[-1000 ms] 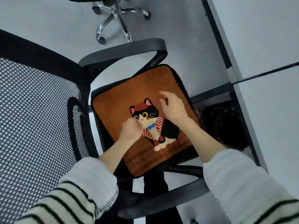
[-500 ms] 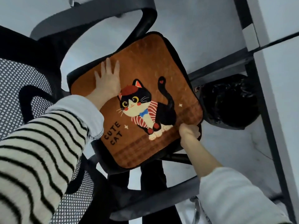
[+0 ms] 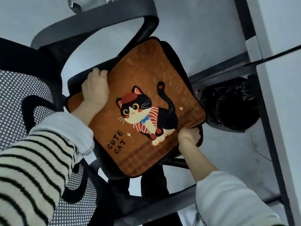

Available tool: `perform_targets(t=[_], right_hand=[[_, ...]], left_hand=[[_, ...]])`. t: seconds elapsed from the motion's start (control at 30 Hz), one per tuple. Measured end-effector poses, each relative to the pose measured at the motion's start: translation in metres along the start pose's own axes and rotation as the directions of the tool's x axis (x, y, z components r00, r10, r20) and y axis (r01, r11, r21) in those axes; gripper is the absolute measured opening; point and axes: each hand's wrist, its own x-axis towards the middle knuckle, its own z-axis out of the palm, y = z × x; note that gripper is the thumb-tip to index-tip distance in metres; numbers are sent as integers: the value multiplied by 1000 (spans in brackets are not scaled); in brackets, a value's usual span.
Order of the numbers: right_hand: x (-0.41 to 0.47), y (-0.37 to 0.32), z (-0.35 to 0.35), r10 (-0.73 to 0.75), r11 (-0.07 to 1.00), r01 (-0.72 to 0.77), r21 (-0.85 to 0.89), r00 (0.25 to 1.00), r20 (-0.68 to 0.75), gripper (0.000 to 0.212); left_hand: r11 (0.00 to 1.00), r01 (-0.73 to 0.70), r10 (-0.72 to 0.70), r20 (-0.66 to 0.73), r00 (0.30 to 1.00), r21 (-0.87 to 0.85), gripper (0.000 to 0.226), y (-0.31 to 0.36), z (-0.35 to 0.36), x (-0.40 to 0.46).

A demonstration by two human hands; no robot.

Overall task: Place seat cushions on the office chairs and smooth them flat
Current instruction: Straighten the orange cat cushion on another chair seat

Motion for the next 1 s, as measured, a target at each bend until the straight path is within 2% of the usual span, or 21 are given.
perform_targets(t=[0.13,0.23,0.4,0.53,0.6,0.67,0.77,0.83,1.0], right_hand=[[-28,-34,-17,-230,972,228,-57,973,-20,50],[-44,-64,-32,-454,881,448,-153,891,-4,44],[-49,-110,-37,-739,649,734,-200,671,59,33],[-35,-115,-26,-826,527,832,-171,549,128,35],[-17,-111,-23,-820,530,830,-173,553,144,37],[2,-105,-23,-788,542,800,-258,591,175,44],[25,-94,-26,-714,555,728,-403,665,218,50],[32,-91,-26,-674,600,693,-401,707,213,43],[31,-98,-20,-643,705,661,-257,749,160,32]], left_hand=[[981,183,-179,67,982,-62,31,17,-22,-41],[934,336,-309,194,931,-126,38,28,-34,-73],[767,599,-496,379,781,-231,37,29,-21,-115],[545,801,-607,544,580,-246,27,14,9,-129],[476,853,-633,591,500,-212,28,9,21,-130],[434,878,-664,586,464,-202,33,9,28,-127],[456,845,-694,483,534,-280,36,12,32,-119],[468,825,-706,427,564,-317,36,13,35,-115],[358,881,-788,406,463,-309,33,3,47,-107]])
